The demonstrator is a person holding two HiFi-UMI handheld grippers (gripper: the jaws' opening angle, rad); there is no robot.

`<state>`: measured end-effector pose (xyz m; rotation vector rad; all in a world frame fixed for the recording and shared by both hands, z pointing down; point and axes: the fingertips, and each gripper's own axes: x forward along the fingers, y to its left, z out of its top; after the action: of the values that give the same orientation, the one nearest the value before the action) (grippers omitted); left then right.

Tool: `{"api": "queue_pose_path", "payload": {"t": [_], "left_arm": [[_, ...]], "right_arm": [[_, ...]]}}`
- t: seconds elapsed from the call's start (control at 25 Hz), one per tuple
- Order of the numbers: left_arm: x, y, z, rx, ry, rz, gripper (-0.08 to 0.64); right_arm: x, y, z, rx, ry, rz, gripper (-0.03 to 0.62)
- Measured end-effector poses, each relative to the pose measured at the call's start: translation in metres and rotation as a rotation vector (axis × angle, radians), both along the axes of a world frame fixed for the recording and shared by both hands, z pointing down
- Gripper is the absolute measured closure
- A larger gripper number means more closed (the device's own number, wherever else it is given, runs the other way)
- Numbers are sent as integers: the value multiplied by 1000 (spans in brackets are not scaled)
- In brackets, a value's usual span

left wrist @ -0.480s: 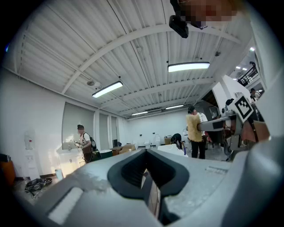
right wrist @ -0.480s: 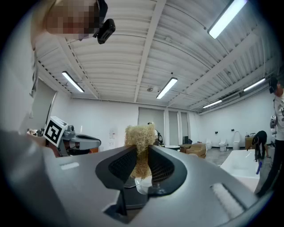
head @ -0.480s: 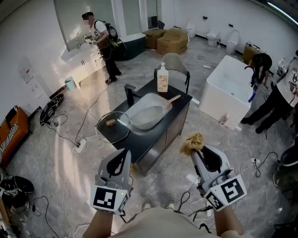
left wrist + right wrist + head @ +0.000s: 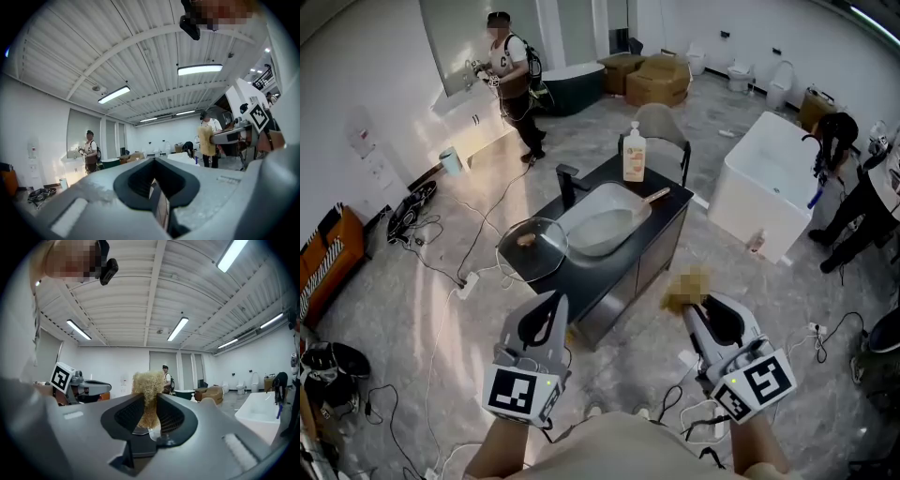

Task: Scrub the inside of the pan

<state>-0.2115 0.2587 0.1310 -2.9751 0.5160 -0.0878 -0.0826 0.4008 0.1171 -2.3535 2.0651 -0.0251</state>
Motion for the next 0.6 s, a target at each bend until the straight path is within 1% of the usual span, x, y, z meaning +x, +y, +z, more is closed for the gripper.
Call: {"api": "queue_pose_path", "payload": {"t": [0.28,0.6], "left_arm": [[9,14,8,1,-19,-22,558],[28,44,16,14,-43,-37,558]], "right_arm": [[15,15,5,1,-10,-18,505],[40,44,19,-14,-17,-28,505]]}}
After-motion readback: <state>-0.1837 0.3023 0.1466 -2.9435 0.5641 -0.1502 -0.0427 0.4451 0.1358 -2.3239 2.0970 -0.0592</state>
